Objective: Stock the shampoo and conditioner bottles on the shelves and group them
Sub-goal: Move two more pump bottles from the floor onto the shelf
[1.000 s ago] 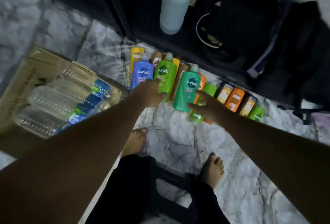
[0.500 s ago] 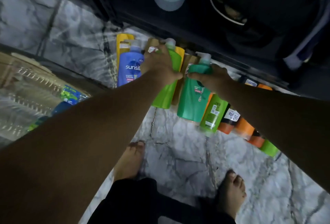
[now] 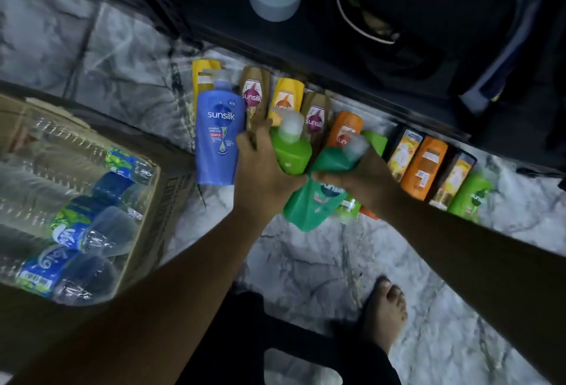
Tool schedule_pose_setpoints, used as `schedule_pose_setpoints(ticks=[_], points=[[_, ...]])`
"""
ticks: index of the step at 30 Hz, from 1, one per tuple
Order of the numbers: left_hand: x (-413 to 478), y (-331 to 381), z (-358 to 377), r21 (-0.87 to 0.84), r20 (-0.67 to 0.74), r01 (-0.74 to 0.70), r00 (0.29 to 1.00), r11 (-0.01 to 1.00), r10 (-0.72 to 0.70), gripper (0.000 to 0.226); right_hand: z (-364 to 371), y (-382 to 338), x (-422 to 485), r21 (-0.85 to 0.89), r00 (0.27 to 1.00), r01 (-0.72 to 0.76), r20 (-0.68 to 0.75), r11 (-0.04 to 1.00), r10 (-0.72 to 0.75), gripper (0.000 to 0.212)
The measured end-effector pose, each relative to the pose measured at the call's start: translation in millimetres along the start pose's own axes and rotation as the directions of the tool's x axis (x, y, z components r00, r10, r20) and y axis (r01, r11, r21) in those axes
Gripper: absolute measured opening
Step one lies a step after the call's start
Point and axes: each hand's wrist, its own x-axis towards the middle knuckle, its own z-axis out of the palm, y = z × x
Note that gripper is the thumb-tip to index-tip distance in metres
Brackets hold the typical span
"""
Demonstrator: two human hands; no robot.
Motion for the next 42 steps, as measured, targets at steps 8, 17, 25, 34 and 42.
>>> schedule_pose_setpoints(ticks=[8,17,25,34,42], points=[[-79.5,-22.2,5.2,0.012,-0.005,-0.18,0.984,0.984,0.18,0.094,25.2,59.8,-106.3,-0.217,0.946,0.186,-0.225,0.958,-0.235,0.062],[-96.9,-54.3,-18.9,-0.021,0.359,-0.227,0.907,0.974,0.22,0.078,33.9,90.9,-147.4,-0.399,0.972,0.232,0.071,0.887,-0.222,0.078],[-96.7,-31.7,-41.6,-0.051,0.444,-0.047,0.894,0.998,0.065,0.062,7.2,52.3,-149.9,-0.548,0.975,0.222,0.114,0.807,-0.191,0.077],[-190.2,157.8,-212.0,-0.238,0.393,0.004,0.915,0.971,0.093,0.072,-91.1,-105.2,-341.4,-0.294,0.949,0.283,-0.049,0.913,-0.31,0.078],[-288.0,391.9,-407.8,-0.234,0.291,-0.152,0.931,0.96,0.218,0.065,-202.4,-299.2,-555.7,-0.013,0.815,0.523,-0.285,0.852,-0.505,0.075]])
